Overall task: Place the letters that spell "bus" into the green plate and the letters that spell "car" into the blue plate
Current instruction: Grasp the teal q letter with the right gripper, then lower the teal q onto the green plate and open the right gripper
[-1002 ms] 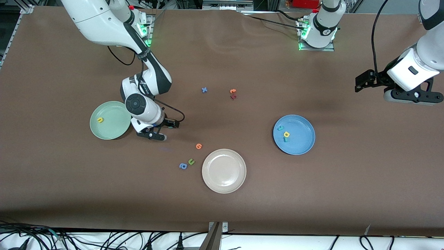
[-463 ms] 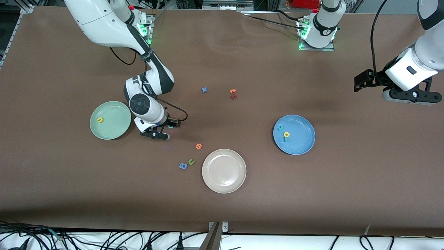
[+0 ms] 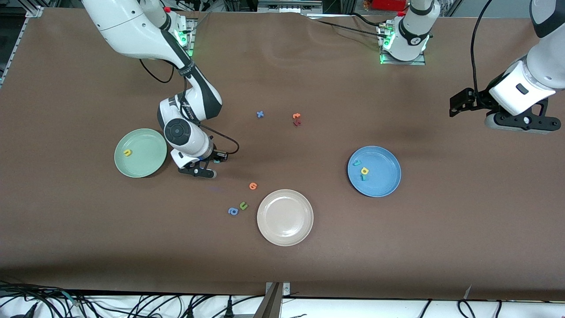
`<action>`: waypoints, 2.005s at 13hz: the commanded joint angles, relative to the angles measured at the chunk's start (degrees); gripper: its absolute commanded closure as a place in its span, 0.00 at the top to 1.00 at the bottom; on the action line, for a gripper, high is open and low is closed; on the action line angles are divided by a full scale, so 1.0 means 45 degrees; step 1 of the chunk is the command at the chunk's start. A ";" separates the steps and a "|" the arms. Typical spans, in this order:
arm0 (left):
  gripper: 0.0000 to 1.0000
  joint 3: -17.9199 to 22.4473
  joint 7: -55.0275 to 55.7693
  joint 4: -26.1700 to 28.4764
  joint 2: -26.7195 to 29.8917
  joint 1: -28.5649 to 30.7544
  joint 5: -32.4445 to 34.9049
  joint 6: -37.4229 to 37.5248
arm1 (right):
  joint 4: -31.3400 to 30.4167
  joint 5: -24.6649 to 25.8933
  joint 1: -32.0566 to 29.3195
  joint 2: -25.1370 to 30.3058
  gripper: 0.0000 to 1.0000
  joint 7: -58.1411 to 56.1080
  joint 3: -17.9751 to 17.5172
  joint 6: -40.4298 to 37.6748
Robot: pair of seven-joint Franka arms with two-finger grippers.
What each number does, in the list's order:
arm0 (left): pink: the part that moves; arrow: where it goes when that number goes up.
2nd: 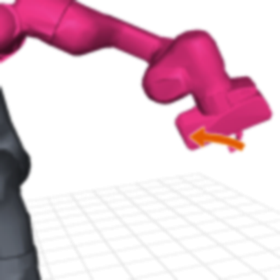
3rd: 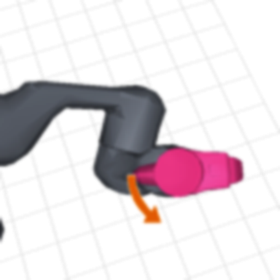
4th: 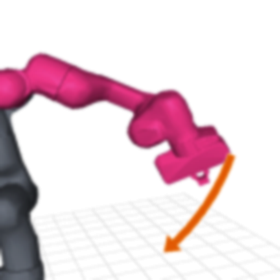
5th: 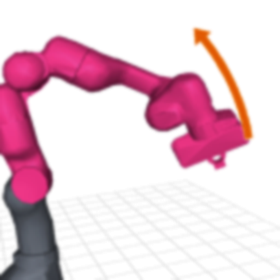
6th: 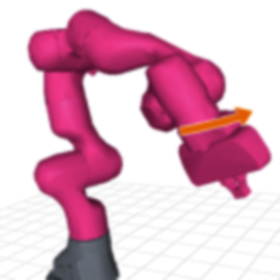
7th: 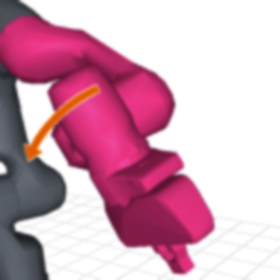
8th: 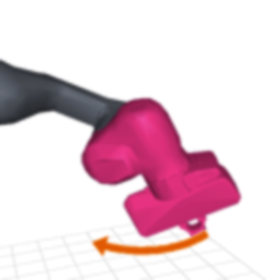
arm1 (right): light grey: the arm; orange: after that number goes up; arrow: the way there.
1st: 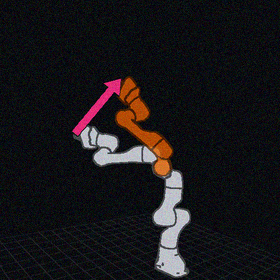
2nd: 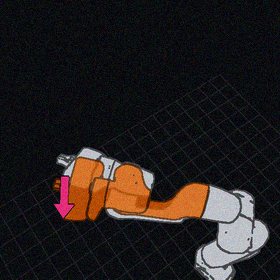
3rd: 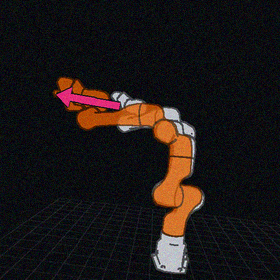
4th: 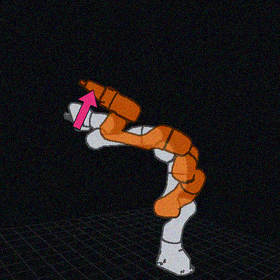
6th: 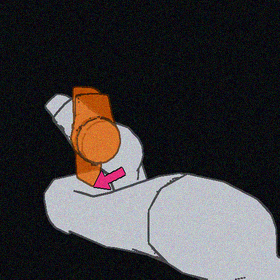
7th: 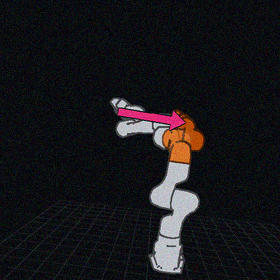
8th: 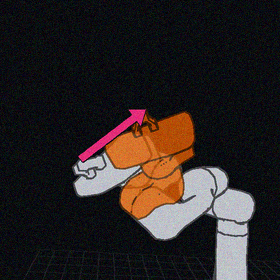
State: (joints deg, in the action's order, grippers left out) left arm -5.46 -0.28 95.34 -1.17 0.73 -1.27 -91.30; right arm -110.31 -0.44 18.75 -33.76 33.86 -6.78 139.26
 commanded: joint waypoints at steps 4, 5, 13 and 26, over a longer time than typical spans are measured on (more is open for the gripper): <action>1.00 -0.0016 0.0160 -0.0348 -0.0112 -0.0064 0.0106 0.0211 | 0.0020 -0.0195 0.0012 -0.0194 0.13 0.0093 0.0062 0.0030; 1.00 -0.0016 0.0160 -0.0348 -0.0131 -0.0064 0.0106 0.0211 | 0.0040 -0.0195 0.0012 -0.0039 0.13 0.0016 0.0101 -0.0106; 1.00 -0.0016 0.0160 -0.0485 -0.0151 -0.0083 0.0086 0.0211 | -0.0096 -0.0019 -0.0047 0.2950 0.13 -0.3005 0.2811 -0.5475; 1.00 -0.0074 0.0179 -0.0485 -0.0151 -0.0103 0.0086 0.0250 | -0.2402 -0.0214 -0.0125 0.2909 0.99 -0.6198 0.4672 -0.3149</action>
State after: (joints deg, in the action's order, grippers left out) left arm -5.58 -0.27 94.76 -1.18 0.66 -1.27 -91.30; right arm -120.62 -0.45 18.08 -23.65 5.63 14.52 127.89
